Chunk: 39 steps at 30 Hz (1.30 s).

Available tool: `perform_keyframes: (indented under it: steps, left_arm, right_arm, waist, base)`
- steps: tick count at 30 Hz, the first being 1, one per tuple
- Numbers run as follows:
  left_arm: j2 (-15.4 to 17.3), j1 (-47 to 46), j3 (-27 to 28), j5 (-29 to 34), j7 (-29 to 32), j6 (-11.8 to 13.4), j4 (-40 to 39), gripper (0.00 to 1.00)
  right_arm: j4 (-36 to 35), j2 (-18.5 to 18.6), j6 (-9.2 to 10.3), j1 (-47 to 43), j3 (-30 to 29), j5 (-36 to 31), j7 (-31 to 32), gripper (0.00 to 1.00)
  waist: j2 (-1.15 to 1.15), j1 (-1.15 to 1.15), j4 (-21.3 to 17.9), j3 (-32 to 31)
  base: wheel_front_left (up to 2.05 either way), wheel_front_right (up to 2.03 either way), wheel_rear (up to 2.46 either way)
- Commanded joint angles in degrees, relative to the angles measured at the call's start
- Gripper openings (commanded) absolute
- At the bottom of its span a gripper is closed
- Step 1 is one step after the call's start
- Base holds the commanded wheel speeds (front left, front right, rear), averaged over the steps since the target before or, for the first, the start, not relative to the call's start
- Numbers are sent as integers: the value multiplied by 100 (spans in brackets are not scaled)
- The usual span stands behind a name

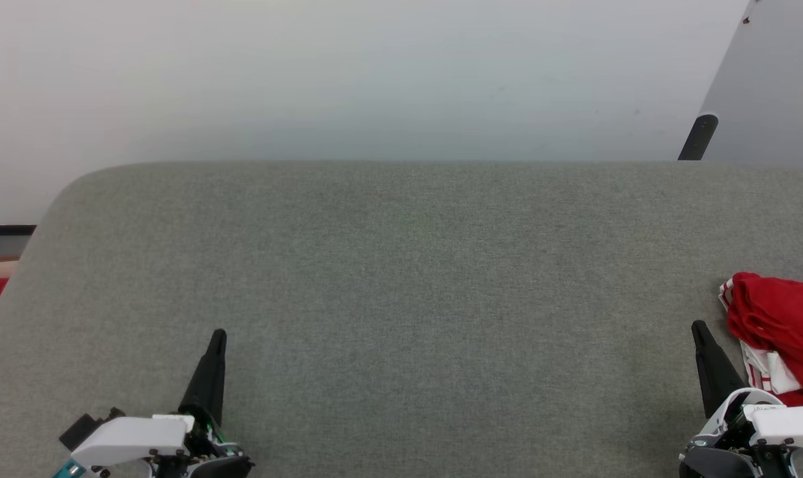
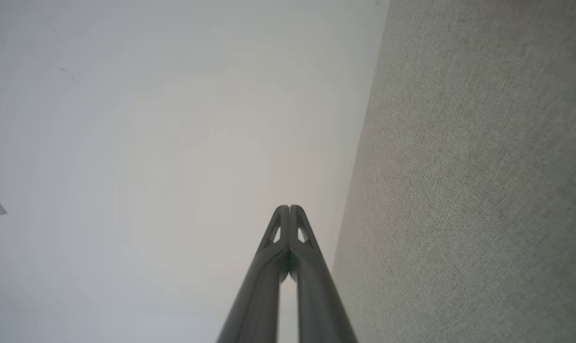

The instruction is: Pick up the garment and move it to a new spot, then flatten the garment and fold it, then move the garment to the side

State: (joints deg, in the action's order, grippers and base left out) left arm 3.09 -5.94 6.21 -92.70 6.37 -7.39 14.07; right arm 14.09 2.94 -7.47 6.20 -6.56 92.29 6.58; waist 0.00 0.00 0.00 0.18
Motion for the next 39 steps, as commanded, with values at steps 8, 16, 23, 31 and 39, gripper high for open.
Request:
perform_keyframes:
  steps: [8,16,23,31,39]
  left_arm:
    - [-11,-64,22,21,18,-18,5,0]
    - [-13,-64,26,25,11,-18,5,0]
    - [-15,-64,28,24,14,-19,5,0]
    - [-17,-65,30,27,17,-18,5,0]
    - [-19,-65,33,30,20,-18,5,0]
  right_arm:
    - [3,-17,-4,18,2,22,1,0]
    - [3,-17,-4,18,3,22,1,0]
    - [3,-17,-4,18,3,22,0,0]
    - [3,-17,-4,18,3,22,0,0]
    - [3,-17,-4,18,4,23,0,0]
  waist:
    - [0,0,0,0]
    - [0,0,0,0]
    - [0,0,0,0]
    - [0,0,0,0]
    - [0,0,0,0]
  base:
    - [0,0,0]
    - [0,0,0]
    - [0,0,0]
    - [0,0,0]
    - [0,0,0]
